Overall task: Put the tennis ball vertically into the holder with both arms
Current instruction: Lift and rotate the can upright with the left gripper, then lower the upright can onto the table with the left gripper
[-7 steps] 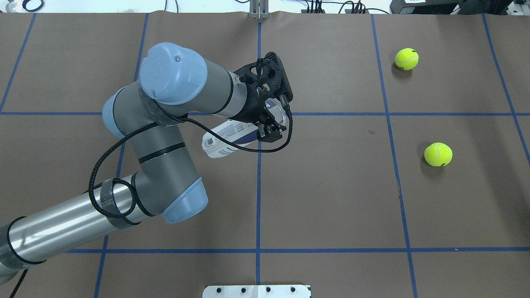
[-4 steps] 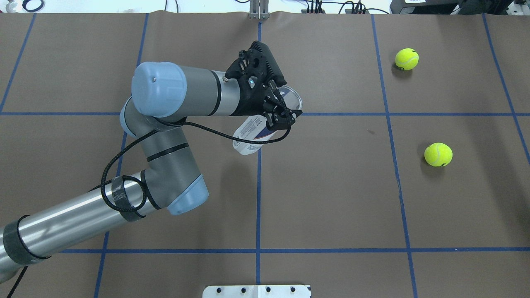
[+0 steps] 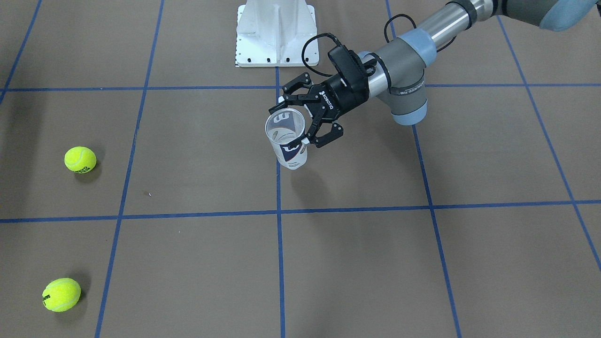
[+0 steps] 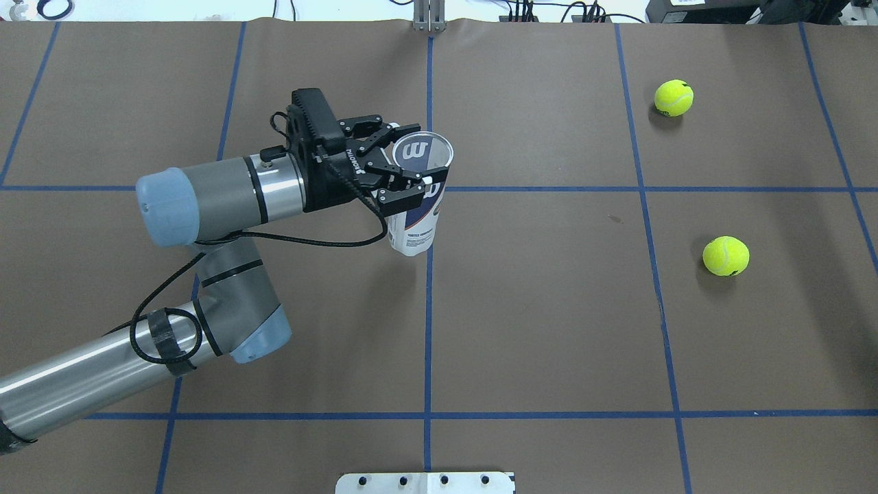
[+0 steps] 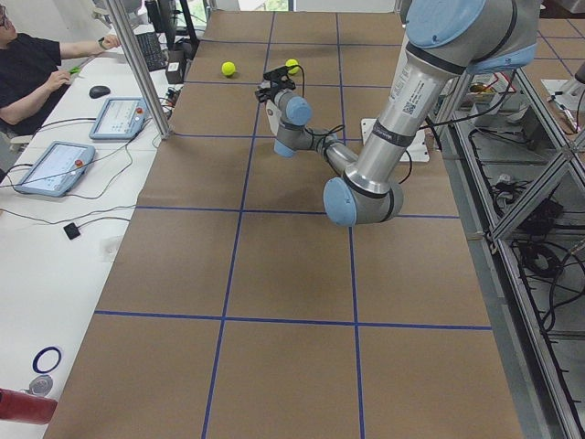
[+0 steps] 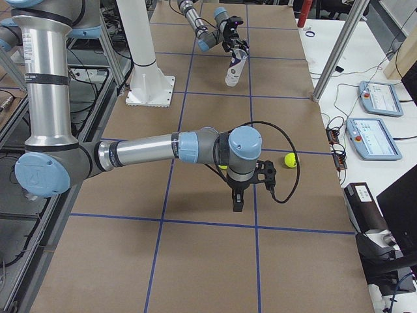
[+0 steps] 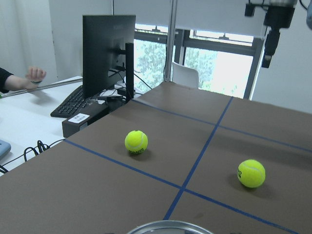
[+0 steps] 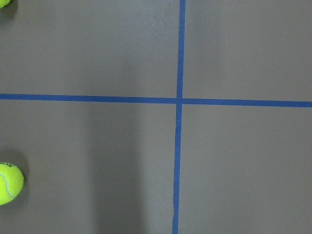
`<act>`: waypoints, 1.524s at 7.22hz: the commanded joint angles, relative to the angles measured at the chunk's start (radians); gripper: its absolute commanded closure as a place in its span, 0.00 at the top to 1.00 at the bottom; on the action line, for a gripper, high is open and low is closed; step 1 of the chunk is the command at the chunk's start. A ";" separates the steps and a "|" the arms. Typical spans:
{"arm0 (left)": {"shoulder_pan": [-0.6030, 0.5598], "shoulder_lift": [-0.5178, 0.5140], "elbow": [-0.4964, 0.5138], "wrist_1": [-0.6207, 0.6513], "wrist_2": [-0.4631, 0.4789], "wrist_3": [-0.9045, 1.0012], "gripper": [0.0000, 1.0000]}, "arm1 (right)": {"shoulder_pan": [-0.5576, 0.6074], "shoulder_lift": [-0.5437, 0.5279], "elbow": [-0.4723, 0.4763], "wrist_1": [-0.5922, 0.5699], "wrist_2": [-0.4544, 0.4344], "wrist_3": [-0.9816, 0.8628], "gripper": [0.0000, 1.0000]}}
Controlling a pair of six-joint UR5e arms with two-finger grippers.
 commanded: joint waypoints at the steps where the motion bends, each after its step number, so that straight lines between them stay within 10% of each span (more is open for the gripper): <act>1: 0.007 0.003 0.004 -0.047 0.012 0.001 0.53 | 0.000 0.002 -0.001 0.000 -0.002 -0.001 0.99; 5: 0.056 0.000 0.170 -0.291 0.201 0.003 0.53 | 0.000 -0.001 0.000 0.000 -0.002 0.000 0.99; 11: 0.056 0.007 0.172 -0.299 0.207 0.069 0.54 | 0.000 -0.001 -0.004 0.000 -0.003 -0.001 0.99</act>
